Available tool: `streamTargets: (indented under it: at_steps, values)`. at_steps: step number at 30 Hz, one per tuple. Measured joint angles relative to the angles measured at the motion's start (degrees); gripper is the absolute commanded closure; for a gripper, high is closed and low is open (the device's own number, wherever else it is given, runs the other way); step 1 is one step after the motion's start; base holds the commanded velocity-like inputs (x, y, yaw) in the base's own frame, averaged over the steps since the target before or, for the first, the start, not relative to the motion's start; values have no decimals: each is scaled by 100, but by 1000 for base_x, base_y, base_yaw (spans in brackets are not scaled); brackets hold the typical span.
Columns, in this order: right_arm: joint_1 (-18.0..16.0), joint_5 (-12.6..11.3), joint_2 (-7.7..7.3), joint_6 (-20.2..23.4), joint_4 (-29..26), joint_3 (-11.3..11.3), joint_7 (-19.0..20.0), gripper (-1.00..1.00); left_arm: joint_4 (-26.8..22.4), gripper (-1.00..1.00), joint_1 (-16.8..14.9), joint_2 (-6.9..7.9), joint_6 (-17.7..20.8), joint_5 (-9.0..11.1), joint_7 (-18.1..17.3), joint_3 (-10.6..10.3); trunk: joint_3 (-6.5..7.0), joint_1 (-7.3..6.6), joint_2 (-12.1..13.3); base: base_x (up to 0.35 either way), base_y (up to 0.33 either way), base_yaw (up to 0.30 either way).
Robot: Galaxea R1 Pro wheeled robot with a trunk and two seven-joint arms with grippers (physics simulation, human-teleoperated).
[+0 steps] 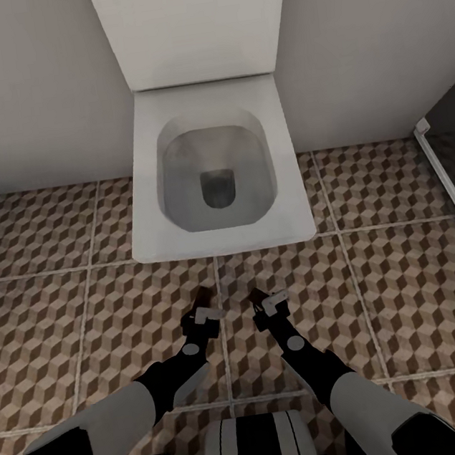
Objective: Take the four mousetraps from the cabinet in the bathroom and place them on the bathroom floor. Make sure all four end up on the same floor surface, and ensure that at least two of them are either under or directly next to the same bathroom sink.
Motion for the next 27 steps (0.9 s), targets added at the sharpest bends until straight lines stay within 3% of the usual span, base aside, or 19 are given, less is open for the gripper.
streamTargets:
  at_steps: [20,27]
  values:
    - [0,0,0,3,0,-8,-9,100,70,100,1,-5,0,9,0,0,0,0,0,1,65,0]
    - [0,-7,5,10,-1,0,-11,100,119,100,1,-12,1,9,1,6,0,-2,0,137,1,0]
